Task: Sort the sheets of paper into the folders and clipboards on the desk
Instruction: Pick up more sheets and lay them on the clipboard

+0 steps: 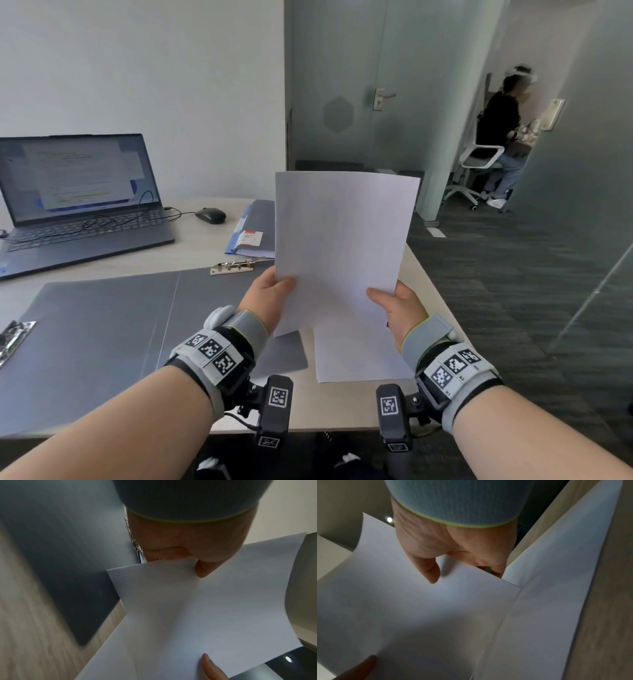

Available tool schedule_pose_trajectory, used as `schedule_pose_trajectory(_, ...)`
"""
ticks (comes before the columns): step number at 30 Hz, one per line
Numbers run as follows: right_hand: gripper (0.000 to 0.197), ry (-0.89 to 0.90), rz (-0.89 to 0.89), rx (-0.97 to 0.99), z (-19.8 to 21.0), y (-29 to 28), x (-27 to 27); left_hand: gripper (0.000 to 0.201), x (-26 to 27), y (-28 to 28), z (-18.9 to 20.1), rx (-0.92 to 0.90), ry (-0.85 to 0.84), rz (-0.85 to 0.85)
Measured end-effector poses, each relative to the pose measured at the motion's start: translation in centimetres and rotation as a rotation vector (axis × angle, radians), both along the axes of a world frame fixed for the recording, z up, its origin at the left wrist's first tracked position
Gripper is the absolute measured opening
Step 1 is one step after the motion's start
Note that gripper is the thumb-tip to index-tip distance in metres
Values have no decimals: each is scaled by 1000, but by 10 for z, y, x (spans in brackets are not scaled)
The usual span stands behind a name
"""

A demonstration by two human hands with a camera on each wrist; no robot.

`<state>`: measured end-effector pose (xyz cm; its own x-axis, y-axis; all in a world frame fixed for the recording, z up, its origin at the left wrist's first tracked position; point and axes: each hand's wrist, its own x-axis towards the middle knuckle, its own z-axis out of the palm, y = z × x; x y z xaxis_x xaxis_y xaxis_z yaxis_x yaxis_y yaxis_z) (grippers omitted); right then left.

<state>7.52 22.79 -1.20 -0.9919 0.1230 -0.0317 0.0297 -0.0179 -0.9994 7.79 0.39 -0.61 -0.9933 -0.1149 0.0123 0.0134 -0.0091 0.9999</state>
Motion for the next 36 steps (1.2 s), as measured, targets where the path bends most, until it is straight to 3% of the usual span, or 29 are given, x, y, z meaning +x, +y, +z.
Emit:
schedule_pose_trajectory(5,21,35,-36,140,6,-4,-4,18,-1,-10,0,-144,-2,14)
schedule_pose_trajectory(9,21,36,-15,236,15,-22,-11,22,-3,-34,7,-131,-126,54)
schedule_pose_trajectory(12,27,-59,77,314,15,-41,-19,45,-6,-58,1,-169,-292,63)
schedule_pose_trajectory(16,31,-239,190,400,-3,-75,-28,33,4,-89,-6,-325,-454,85)
schedule_pose_trajectory(18,27,-302,228,445,-15,-86,-32,43,7,-103,-17,-353,-478,101)
schedule_pose_trajectory(21,18,-348,306,518,-26,-107,-41,51,15,-126,-26,-323,-530,137)
schedule_pose_trajectory(28,10,-396,341,644,-23,-129,-50,50,18,-149,-37,-231,-547,187)
schedule_pose_trajectory(32,37,-350,312,677,-26,-135,-53,55,12,-154,-37,-224,-574,195)
schedule_pose_trajectory(36,28,-332,293,658,-22,-138,-50,52,12,-155,-33,-186,-605,211)
